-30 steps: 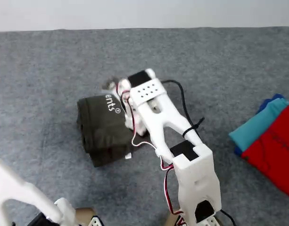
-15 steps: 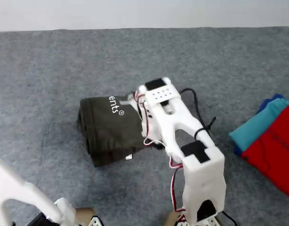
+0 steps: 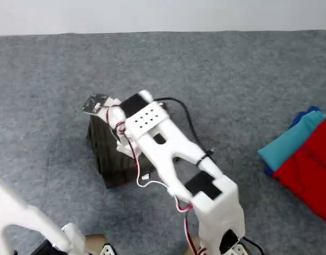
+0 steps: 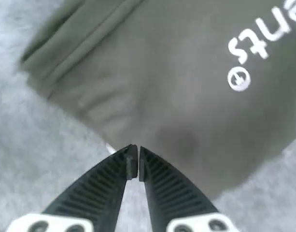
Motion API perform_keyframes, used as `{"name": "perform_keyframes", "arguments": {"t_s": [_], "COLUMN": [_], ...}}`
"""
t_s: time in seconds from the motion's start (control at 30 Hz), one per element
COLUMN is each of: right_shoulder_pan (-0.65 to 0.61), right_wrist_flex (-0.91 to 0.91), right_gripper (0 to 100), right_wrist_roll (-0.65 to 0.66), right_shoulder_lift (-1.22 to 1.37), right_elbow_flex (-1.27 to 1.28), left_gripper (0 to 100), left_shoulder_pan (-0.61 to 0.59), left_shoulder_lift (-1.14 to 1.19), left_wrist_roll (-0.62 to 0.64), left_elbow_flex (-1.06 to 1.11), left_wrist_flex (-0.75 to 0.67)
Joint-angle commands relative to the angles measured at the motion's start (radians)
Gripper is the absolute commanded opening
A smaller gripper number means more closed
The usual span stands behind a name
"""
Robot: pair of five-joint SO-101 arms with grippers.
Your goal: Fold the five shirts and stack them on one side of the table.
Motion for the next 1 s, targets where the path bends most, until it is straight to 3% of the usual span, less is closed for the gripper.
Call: {"name": "perform_keyframes", "arguments": {"t_s": [0.0, 0.2, 0.43, 0.67, 0.97], "right_shoulder_pan": [-0.008, -0.008, -0.005, -0.073, -0.191], "right_wrist_flex": [-0.067, 0.002, 0.125, 0.016, -0.125], "right_gripper": [1.0, 1.0, 1.0, 1.0, 1.0], "right_wrist_roll": [-0.020, -0.015, 0.041, 0.037, -0.054], "right_shoulder_lift": [0.077, 0.177, 0.073, -0.050, 0.030], "right_elbow_flex": [-0.048, -0.046, -0.052, -0.052, -0.046], "left_gripper": [1, 1, 1, 1, 1], "left_shoulder_pan": [0.003, 0.003, 0.008, 0.009, 0.005], "left_shoulder_lift": [-0.031, -0.031, -0.031, -0.029, -0.029], "left_wrist_roll": [-0.005, -0.006, -0.006, -0.006, -0.006], "left_elbow_flex": [-0.008, -0.008, -0.008, -0.008, -0.008], "left_wrist_flex": [-0.023, -0.023, -0.037, -0.063, -0.064]}}
